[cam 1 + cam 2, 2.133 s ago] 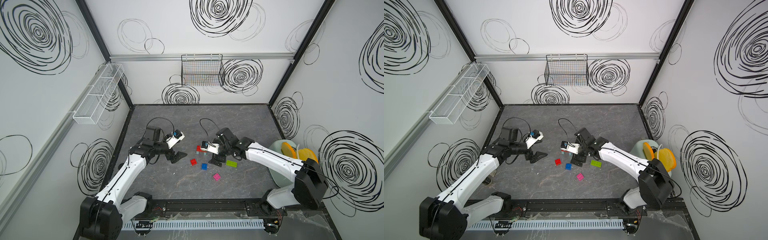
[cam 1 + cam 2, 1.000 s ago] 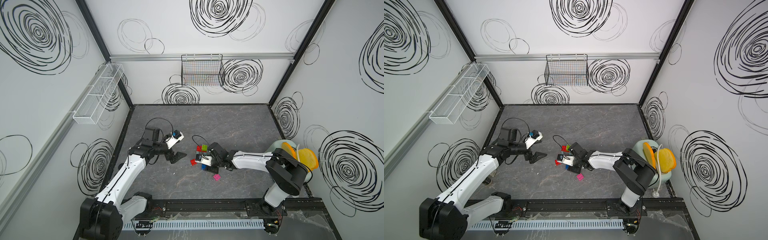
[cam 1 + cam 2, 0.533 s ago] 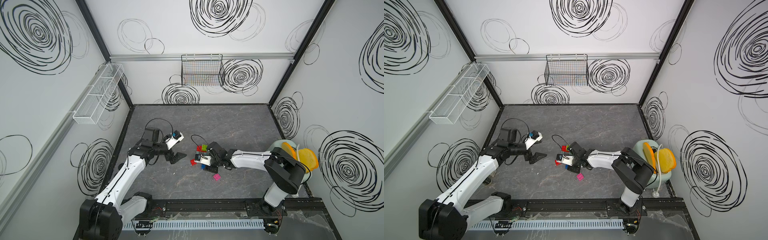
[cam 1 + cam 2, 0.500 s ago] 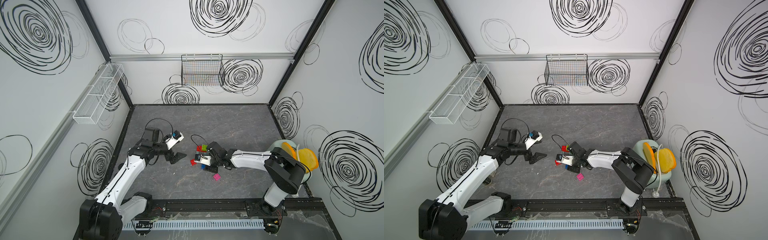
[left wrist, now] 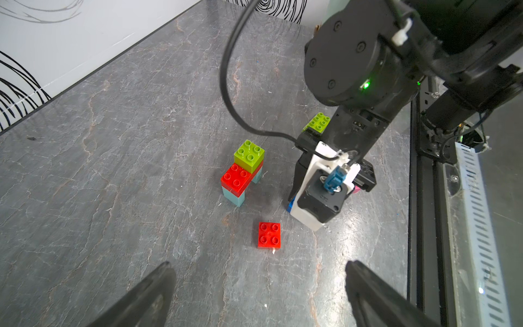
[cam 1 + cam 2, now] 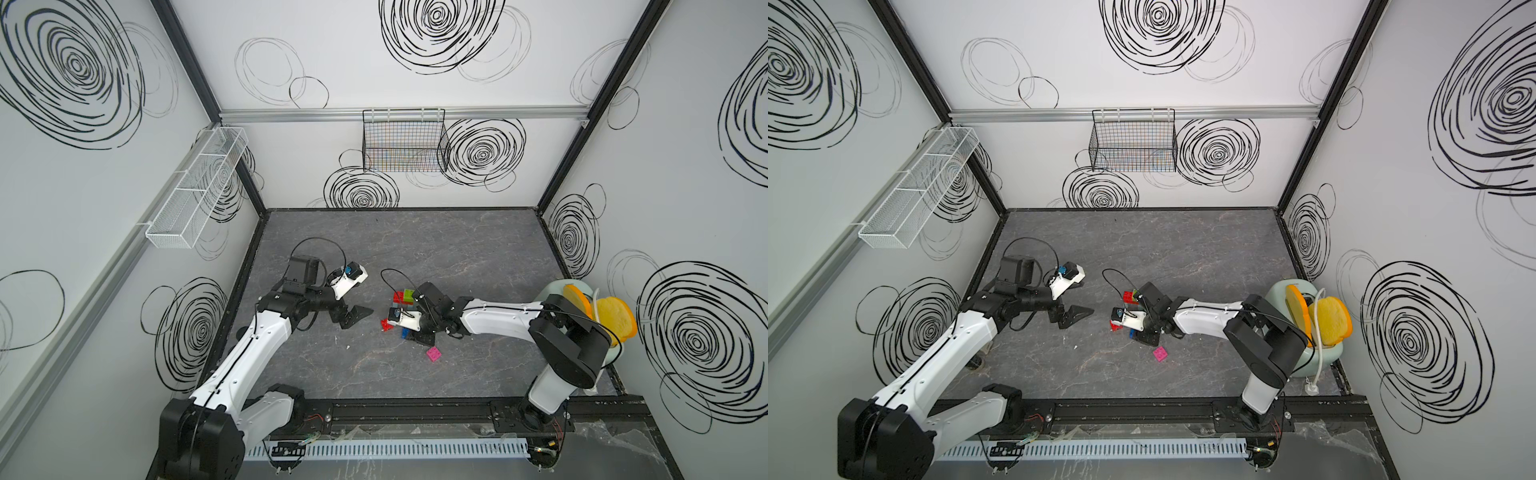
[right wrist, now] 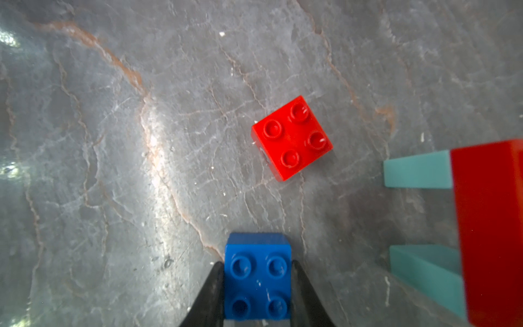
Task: Assemble a giraffe with lego
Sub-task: Pick up the lego brick from the center of the board, then assemble the lego brick with the lego brick.
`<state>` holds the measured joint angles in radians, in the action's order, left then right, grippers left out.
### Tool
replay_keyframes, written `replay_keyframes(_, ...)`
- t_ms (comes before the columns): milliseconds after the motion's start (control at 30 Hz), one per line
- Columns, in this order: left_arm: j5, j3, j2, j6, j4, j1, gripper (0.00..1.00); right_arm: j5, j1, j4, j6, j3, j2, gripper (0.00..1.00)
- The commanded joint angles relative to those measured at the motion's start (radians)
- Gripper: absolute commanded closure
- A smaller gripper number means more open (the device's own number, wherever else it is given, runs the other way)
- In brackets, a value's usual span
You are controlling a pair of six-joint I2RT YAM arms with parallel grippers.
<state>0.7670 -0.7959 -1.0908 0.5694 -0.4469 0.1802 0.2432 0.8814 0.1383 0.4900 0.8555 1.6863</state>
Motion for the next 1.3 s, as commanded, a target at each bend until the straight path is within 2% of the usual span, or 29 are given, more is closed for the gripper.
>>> replay_keyframes(0,0.020,0.012,0.014,0.011,0.023,-0.001,0.02,0.018,0.001,0.028,0.008,0.024,0.017,0.82)
replay_keyframes(67,0.028,0.004,0.011,0.009,0.012,-0.001,0.02,0.019,0.001,0.054,0.011,0.037,0.019,0.88)
replay_keyframes(133,0.021,-0.008,0.010,0.015,-0.004,-0.004,0.02,0.017,-0.001,0.075,0.017,0.043,0.008,0.89)
replay_keyframes(367,0.019,-0.009,0.004,0.004,0.005,-0.001,0.02,-0.011,-0.008,0.227,0.053,0.135,-0.071,0.88)
replay_keyframes(567,0.012,-0.009,0.003,-0.020,0.026,0.008,0.02,0.012,-0.049,0.357,0.102,0.245,-0.129,0.85)
replay_keyframes(733,0.017,-0.002,0.004,-0.014,0.034,0.013,0.02,0.017,-0.089,0.397,0.128,0.317,-0.146,0.84)
replay_keyframes(967,0.015,-0.003,0.003,-0.009,0.028,0.016,0.02,-0.010,-0.145,0.426,0.144,0.417,-0.074,0.84)
replay_keyframes(1267,0.019,-0.007,-0.005,-0.006,0.023,0.026,0.02,-0.067,-0.161,0.468,0.163,0.532,0.064,0.85)
